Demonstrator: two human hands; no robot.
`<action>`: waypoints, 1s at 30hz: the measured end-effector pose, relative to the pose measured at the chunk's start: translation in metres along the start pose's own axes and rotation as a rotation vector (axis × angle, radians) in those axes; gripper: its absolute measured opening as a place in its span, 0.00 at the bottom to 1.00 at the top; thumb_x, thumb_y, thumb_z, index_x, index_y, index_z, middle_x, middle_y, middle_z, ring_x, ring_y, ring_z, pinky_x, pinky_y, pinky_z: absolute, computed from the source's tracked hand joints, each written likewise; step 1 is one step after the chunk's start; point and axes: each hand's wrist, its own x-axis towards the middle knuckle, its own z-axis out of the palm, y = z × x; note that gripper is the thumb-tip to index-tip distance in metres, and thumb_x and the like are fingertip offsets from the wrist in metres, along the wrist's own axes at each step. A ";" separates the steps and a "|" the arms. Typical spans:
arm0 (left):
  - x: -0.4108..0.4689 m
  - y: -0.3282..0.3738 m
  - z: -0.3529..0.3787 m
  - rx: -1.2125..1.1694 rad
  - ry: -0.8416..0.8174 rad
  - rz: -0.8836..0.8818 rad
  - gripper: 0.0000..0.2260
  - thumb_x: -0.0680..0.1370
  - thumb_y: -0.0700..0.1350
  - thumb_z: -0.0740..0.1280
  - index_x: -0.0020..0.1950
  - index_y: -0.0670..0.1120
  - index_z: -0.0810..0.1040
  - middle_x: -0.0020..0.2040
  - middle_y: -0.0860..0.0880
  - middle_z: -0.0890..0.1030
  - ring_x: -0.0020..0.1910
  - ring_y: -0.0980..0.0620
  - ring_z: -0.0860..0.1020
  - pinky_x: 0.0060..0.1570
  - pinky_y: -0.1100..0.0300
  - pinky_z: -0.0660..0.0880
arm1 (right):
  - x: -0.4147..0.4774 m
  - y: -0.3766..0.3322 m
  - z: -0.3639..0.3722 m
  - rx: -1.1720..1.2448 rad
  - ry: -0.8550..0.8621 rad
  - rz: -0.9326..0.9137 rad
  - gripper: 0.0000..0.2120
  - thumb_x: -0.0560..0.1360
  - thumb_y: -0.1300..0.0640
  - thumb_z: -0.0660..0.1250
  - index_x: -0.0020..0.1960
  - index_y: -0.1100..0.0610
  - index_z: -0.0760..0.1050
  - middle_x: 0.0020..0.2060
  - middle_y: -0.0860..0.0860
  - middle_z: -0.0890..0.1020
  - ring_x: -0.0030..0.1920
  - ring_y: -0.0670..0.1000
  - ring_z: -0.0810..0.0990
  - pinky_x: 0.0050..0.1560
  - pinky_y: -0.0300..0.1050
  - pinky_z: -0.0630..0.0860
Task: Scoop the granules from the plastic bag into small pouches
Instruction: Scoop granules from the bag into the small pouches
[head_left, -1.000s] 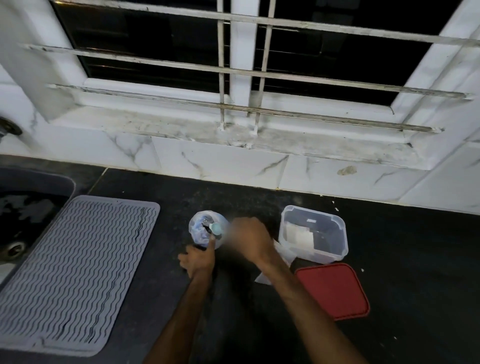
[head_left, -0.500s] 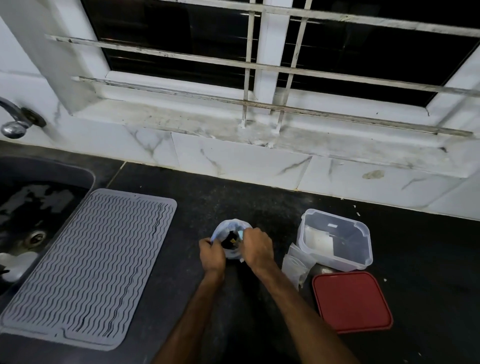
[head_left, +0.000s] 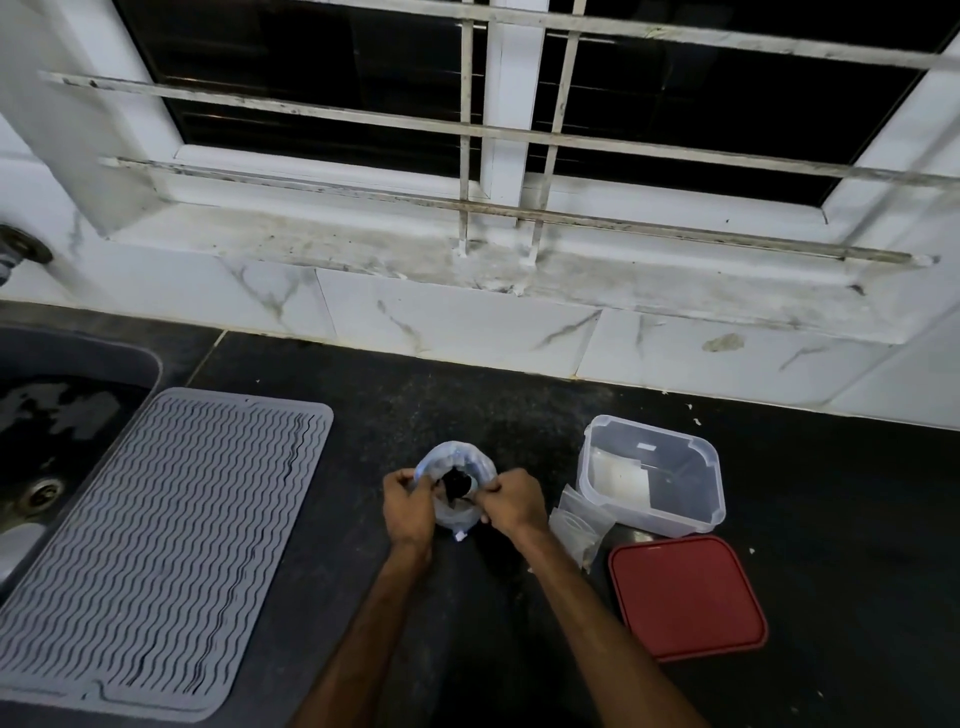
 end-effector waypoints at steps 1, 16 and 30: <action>-0.001 -0.001 0.000 0.015 -0.015 0.004 0.09 0.77 0.41 0.68 0.54 0.40 0.73 0.49 0.44 0.78 0.46 0.50 0.76 0.46 0.54 0.74 | -0.001 -0.002 0.001 -0.011 -0.001 -0.019 0.10 0.68 0.57 0.69 0.29 0.59 0.80 0.26 0.54 0.82 0.29 0.51 0.82 0.36 0.47 0.81; -0.001 0.006 -0.004 0.037 0.017 -0.027 0.14 0.78 0.47 0.69 0.57 0.41 0.71 0.50 0.44 0.77 0.47 0.49 0.76 0.46 0.56 0.73 | -0.005 0.001 -0.013 -0.099 0.096 -0.185 0.13 0.73 0.50 0.70 0.34 0.57 0.78 0.28 0.51 0.82 0.30 0.49 0.81 0.36 0.47 0.80; -0.060 0.031 -0.007 0.320 0.143 0.631 0.13 0.77 0.45 0.70 0.58 0.47 0.70 0.56 0.50 0.73 0.55 0.54 0.73 0.54 0.58 0.73 | -0.052 0.024 -0.108 0.582 -0.085 -0.058 0.09 0.75 0.54 0.72 0.45 0.60 0.82 0.29 0.53 0.80 0.25 0.45 0.71 0.26 0.35 0.66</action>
